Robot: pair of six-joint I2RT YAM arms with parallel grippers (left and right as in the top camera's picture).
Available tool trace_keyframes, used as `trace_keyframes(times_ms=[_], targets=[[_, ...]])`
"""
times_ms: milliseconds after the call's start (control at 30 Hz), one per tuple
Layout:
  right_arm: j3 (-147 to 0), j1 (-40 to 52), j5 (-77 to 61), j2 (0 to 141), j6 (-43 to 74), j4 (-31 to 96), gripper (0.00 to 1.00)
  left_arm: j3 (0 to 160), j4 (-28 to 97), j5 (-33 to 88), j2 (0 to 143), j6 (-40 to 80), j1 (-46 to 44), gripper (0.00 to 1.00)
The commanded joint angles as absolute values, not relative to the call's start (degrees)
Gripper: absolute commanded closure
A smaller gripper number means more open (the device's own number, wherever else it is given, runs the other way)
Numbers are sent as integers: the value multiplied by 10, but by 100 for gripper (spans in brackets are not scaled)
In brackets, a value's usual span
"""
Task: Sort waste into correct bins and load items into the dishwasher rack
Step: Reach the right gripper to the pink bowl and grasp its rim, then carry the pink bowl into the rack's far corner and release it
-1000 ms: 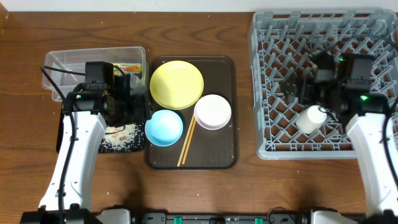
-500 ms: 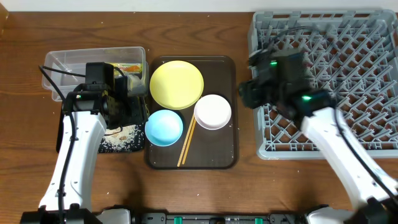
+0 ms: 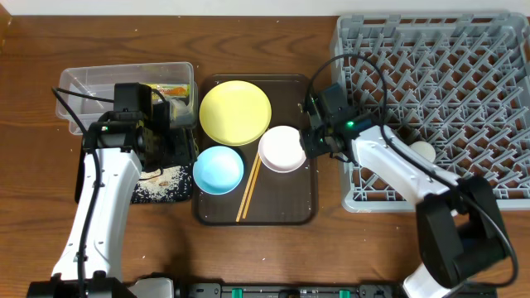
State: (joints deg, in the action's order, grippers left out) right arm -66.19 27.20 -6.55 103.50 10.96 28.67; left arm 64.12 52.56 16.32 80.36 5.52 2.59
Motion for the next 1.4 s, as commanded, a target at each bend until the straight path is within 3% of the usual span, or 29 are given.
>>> trace_keyframes(times_ms=[0,300,567,900,1367], targets=[[-668,287,-63,1051,129,283,62,646,529,158,802,52,28,32],[-667,293,-63,1051,160,299,85,646,529,158,802,52,28,32],[-666,295,-62,1051,190,311,99,646,529,158,802,52,28,32],[-681,286,-50,1017,159,288,99,646,529,158,802,52,28,32],[-735,241,272,900,-16,195,99,646,527,158,802,52,28,32]])
